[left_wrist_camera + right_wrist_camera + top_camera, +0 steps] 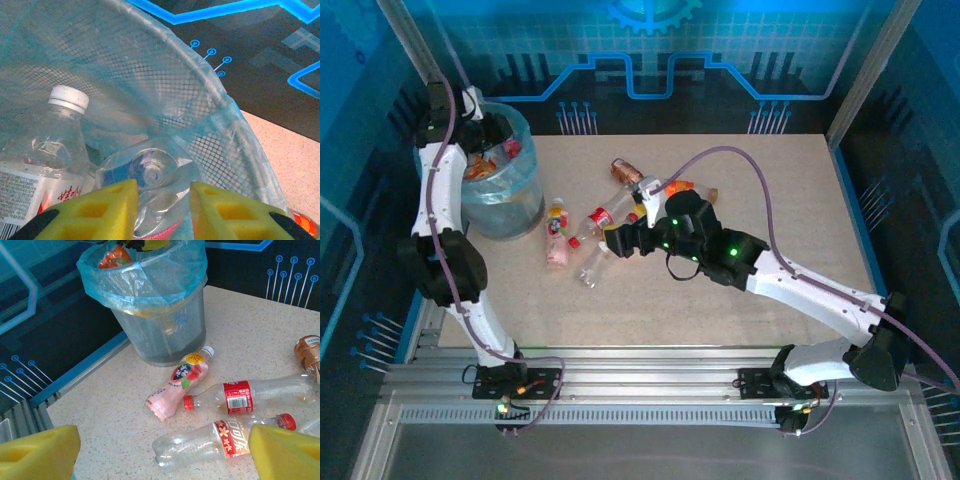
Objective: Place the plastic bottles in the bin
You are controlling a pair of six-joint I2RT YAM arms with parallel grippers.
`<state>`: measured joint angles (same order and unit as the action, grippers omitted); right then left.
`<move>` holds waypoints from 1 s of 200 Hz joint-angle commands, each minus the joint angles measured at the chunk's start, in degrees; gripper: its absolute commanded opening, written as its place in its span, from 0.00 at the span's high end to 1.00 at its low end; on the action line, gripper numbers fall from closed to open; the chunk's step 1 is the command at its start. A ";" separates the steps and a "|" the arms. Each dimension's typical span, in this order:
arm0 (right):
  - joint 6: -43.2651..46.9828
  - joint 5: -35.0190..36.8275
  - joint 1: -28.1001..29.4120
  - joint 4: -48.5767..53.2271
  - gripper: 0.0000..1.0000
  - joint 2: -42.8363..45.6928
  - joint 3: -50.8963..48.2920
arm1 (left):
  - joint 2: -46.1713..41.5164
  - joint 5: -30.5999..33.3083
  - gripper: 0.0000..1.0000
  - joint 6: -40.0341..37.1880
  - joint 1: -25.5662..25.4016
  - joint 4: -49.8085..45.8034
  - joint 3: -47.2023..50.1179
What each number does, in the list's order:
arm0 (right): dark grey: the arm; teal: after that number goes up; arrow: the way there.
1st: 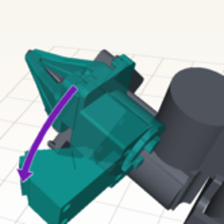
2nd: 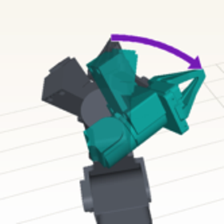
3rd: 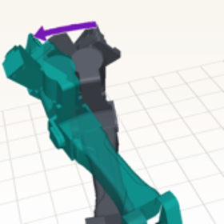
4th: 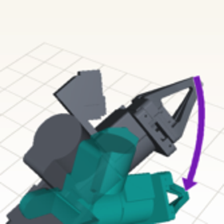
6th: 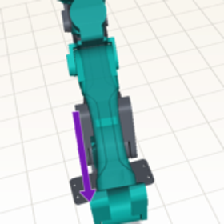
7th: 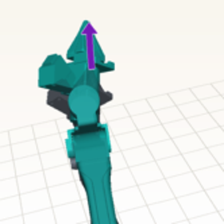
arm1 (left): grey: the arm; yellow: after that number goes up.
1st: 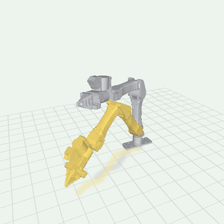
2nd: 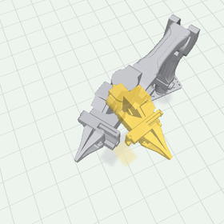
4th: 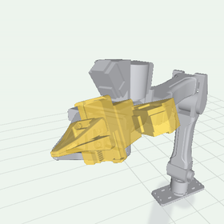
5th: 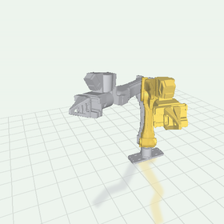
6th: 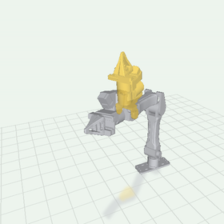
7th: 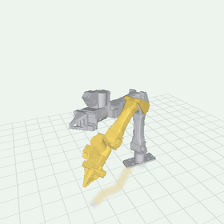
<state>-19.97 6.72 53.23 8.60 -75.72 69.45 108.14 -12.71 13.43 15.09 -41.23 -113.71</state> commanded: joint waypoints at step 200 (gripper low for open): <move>-16.42 6.88 -15.15 24.95 0.09 -26.74 15.02 | -63.49 -12.20 0.38 -17.03 -18.49 10.87 51.44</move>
<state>-35.00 15.97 38.65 32.10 -96.86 80.95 47.81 -19.70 -0.34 -0.71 -26.61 -66.15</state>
